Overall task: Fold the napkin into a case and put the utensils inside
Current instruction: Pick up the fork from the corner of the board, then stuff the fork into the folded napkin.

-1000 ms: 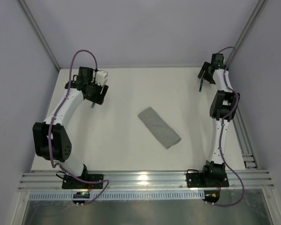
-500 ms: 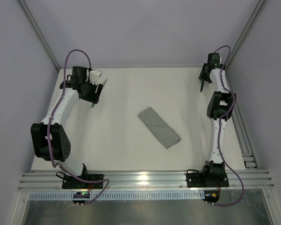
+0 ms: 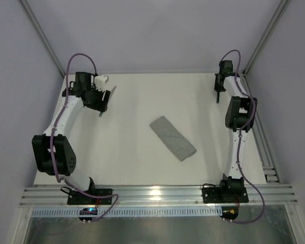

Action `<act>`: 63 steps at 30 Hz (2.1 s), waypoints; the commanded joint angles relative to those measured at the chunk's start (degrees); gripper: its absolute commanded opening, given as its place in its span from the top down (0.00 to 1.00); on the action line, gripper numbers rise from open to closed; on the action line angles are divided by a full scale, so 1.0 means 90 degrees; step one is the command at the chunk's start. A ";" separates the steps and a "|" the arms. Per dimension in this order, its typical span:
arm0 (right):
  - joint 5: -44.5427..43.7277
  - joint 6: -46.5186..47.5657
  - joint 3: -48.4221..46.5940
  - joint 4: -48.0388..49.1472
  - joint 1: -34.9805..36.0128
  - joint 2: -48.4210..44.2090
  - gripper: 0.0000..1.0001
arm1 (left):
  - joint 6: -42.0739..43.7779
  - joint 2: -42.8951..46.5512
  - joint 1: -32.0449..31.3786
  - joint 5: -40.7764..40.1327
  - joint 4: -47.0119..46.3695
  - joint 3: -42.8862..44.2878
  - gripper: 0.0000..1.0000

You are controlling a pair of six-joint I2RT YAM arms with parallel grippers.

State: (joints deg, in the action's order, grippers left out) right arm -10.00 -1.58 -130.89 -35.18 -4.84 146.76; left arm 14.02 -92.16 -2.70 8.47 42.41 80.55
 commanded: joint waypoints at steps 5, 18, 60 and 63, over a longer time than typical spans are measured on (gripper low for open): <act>0.0925 0.1055 0.3112 0.2616 0.0741 -0.3276 0.97 | 0.0122 -0.0013 -0.0061 0.1334 0.0579 0.0278 0.45; 0.2392 0.1426 0.6827 0.4660 0.3144 -0.5612 0.97 | -0.1966 -0.1732 -0.1213 0.1979 -0.1020 0.0894 0.44; 0.0301 -0.0390 0.9221 0.5296 0.4679 -0.6014 0.97 | -0.3121 -0.2728 -0.2434 0.2731 -0.2819 -0.0279 0.42; 0.0291 -0.0429 0.9192 0.5247 0.4669 -0.5955 0.97 | -0.3072 -0.2816 -0.2434 0.2877 -0.2663 -0.0230 0.41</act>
State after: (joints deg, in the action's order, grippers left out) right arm -6.11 -4.27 -45.65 11.64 37.17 93.47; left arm -15.33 -118.21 -24.25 32.38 16.64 79.00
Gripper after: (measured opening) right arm 0.089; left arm 0.581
